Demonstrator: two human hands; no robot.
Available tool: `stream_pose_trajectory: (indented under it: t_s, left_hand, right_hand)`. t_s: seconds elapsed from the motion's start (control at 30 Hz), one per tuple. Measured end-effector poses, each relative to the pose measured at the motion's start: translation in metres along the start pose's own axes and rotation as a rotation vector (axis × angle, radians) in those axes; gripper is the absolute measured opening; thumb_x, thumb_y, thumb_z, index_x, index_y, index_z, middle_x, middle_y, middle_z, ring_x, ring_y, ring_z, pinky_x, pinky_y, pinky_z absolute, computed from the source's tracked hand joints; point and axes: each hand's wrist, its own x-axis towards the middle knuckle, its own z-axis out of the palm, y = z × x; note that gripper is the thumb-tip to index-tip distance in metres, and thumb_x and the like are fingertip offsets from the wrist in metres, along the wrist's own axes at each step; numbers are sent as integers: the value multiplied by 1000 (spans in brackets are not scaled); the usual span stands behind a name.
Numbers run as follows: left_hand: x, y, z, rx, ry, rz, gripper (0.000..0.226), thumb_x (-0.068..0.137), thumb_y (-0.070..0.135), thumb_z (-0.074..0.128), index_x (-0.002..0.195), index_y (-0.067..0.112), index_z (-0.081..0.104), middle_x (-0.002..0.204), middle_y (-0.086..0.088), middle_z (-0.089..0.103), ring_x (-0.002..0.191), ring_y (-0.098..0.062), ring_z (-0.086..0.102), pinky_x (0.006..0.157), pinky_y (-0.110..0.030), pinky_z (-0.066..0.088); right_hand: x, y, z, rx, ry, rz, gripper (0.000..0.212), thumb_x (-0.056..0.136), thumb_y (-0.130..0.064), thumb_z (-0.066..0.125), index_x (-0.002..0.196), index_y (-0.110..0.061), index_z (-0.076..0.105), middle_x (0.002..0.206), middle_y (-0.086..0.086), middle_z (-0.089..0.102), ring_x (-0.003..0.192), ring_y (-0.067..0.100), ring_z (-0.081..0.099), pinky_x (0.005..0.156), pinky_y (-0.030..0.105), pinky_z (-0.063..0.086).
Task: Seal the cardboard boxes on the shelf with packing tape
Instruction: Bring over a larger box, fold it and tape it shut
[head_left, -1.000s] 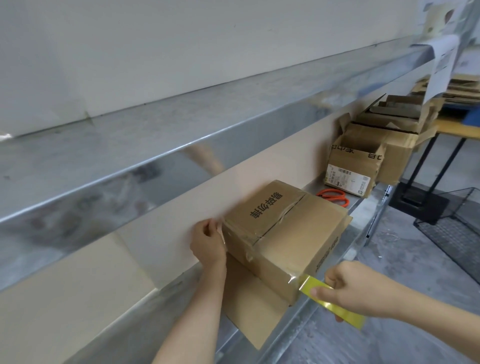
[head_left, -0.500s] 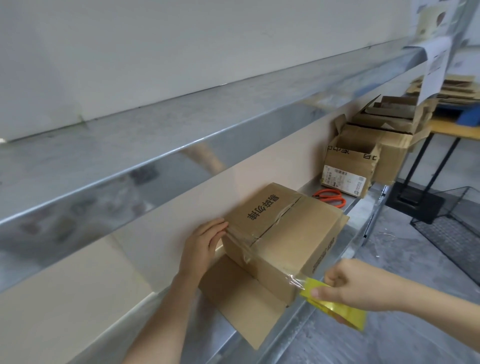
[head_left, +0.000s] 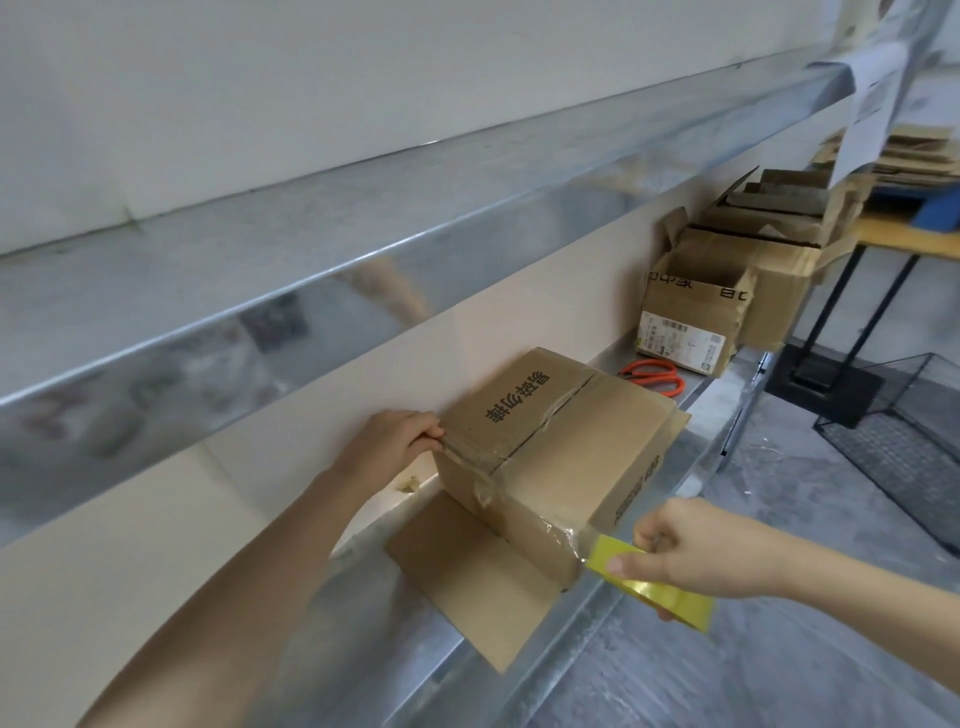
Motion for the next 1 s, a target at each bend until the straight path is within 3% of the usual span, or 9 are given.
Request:
stream_pose_trajectory:
  t_s: [0.07, 0.13, 0.23, 0.33, 0.47, 0.6, 0.77, 1.0]
  left_hand:
    - [1, 0, -2, 25, -48, -10, 19, 88, 21, 64, 89, 3, 68, 95, 0, 73, 91, -19, 68, 81, -34, 51]
    - [-2, 3, -4, 53, -55, -6, 36, 88, 34, 55, 90, 2, 69, 96, -3, 73, 90, -21, 68, 81, -34, 50]
    - [-10, 8, -3, 218, 136, 183, 52, 93, 48, 44, 87, 7, 76, 104, -7, 71, 89, -22, 64, 79, -25, 45]
    - [-15, 23, 2, 224, 279, 235, 37, 91, 38, 53, 96, 8, 74, 106, -5, 66, 91, -18, 57, 80, -25, 46]
    - [-22, 38, 14, 63, 231, 304, 23, 89, 17, 54, 97, 10, 74, 97, 2, 69, 89, -10, 61, 82, -26, 52]
    - [-24, 37, 22, 140, 217, 339, 28, 89, 37, 61, 86, 13, 75, 85, 6, 68, 78, -9, 62, 68, -25, 53]
    - [-9, 41, 18, 205, 189, 403, 33, 90, 43, 59, 71, 15, 58, 73, 6, 52, 67, -12, 49, 61, -19, 35]
    - [-8, 49, 18, 183, 215, 324, 48, 81, 61, 55, 63, 16, 57, 66, 10, 51, 63, -6, 47, 51, -21, 37]
  right_hand:
    - [-1, -1, -2, -10, 11, 6, 53, 85, -56, 61, 60, -18, 33, 46, -6, 31, 44, 9, 35, 47, 20, 22]
    - [-1, -2, -4, -14, 9, 6, 55, 85, -57, 61, 59, -20, 30, 44, -9, 27, 44, 8, 28, 48, 21, 21]
    - [-2, -2, -5, -6, 6, 6, 55, 83, -58, 62, 58, -20, 32, 46, -9, 28, 45, 7, 29, 50, 21, 23]
    - [-2, -3, -4, -3, -1, 9, 53, 82, -58, 63, 58, -20, 33, 53, -7, 30, 51, 10, 30, 53, 23, 25]
    - [-2, 0, -7, 16, -3, 12, 52, 82, -58, 63, 59, -19, 35, 53, -8, 31, 52, 11, 31, 51, 23, 25]
    - [-2, 1, -9, 9, -4, 26, 53, 81, -59, 64, 59, -19, 36, 51, -7, 32, 49, 10, 31, 49, 22, 25]
    - [-1, 4, -6, 23, 16, 30, 56, 81, -60, 63, 56, -19, 33, 52, -7, 31, 52, 10, 32, 53, 24, 27]
    - [-4, 5, 1, 110, 12, 0, 53, 83, -56, 63, 59, -18, 34, 53, -6, 39, 56, 12, 41, 53, 24, 29]
